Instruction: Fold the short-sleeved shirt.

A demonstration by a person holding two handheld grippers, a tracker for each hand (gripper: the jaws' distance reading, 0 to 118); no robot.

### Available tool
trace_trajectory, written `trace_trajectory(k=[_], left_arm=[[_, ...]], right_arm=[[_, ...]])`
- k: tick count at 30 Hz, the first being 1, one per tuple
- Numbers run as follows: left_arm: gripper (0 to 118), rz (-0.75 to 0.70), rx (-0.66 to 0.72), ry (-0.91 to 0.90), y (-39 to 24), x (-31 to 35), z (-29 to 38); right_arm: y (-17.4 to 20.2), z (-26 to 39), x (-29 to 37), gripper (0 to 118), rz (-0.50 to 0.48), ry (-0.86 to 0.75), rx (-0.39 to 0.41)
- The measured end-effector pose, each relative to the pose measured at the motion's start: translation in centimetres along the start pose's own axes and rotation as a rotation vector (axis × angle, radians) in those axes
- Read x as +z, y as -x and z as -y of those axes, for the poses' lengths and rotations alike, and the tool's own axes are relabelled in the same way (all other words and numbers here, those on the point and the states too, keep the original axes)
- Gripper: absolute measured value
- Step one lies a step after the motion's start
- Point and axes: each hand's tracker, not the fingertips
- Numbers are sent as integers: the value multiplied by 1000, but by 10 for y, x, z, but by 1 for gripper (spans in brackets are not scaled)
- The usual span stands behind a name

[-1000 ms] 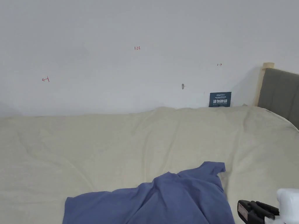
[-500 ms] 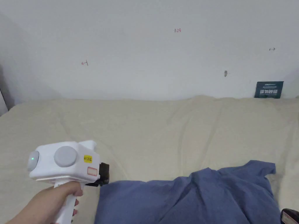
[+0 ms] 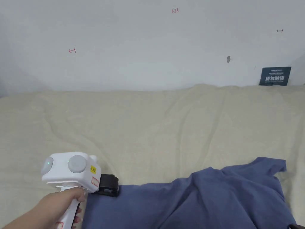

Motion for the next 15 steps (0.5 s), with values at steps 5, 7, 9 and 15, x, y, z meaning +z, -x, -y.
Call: trace_trajectory(k=[5,7,9,15], left_arm=[[25,-26,-114,-60,-24,23,15],[11,32,-126,-45,-30,26,21],[6,18,-161,-58,-35,27,25],[5,-192,-194,-157,-22,34,18]], right_arm=[[-8,10,-12,0,-8,11,-16],[-7,12,-12,0,-14,7,-22],[-8,12,-10,0,-14,-9,-26],[-42,-45,-28,0,-18,-56,-45]])
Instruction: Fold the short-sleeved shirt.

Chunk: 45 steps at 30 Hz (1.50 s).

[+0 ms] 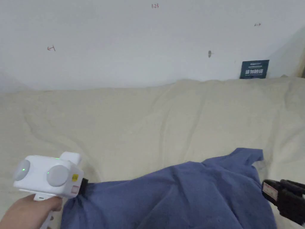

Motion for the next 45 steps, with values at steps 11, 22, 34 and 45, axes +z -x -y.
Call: trace_trajectory(k=[11,22,34,45], left_arm=[[5,9,31,-48,4,22,7],[5,-57,4,10,-3,18,14],[6,13,103,-19,9,48,14],[6,128,178,-288,29,195,21]], right_arm=[[-74,-96,-174,110,174,425,-128],[-88,-71,-254,95,281,566,-170],[-62,-101,-157,2,120,354,-109],[-9,-126,10,2,6,147,63]])
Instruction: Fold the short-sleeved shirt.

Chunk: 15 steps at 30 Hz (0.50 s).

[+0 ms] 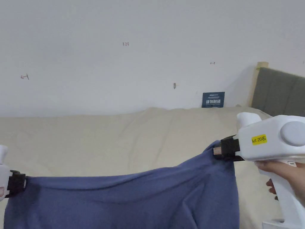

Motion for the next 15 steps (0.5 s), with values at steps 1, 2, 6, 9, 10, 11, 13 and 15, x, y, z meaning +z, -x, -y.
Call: trace_trajectory(k=[1,2,6,9,10,11,13,15], left_arm=[[6,1,-11,-31,-2,15,-4],[6,-5,-23,-65,-3,28,-8],[6,-4,-50,-180,-4,77,-34],[5,-2,-62,-217,-7,101,-55],[6,-9,-67,-231,-8,106,-63],[5,-13,-70,-244,-7,110,-72],[6,-5,-68,-269,-6,117,-90],[6,-7,-53,-281,-4,117,-109]], right_arm=[[4,-3,11,2,3,-11,-4],[6,-6,22,2,-4,-23,-11],[13,-28,62,2,-25,-108,-11],[21,-49,85,2,-35,-160,-17],[25,-58,91,2,-38,-173,-16],[29,-67,96,2,-36,-190,-11],[37,-85,102,2,-16,-222,16],[46,-108,105,2,3,-245,39]])
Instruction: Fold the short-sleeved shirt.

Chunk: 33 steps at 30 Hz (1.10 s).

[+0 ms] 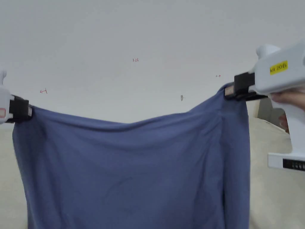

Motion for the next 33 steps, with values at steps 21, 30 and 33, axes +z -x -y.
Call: trace_trajectory(k=[21,30,33], left_arm=[[6,-84,51,-474,21,-76,-184],[5,-41,99,-397,13,-113,-95],[5,-15,102,-292,4,-135,-16]], right_arm=[[42,-203,-77,2,198,-406,50],[31,-91,-113,2,216,-396,106],[17,-2,-135,2,134,-299,95]])
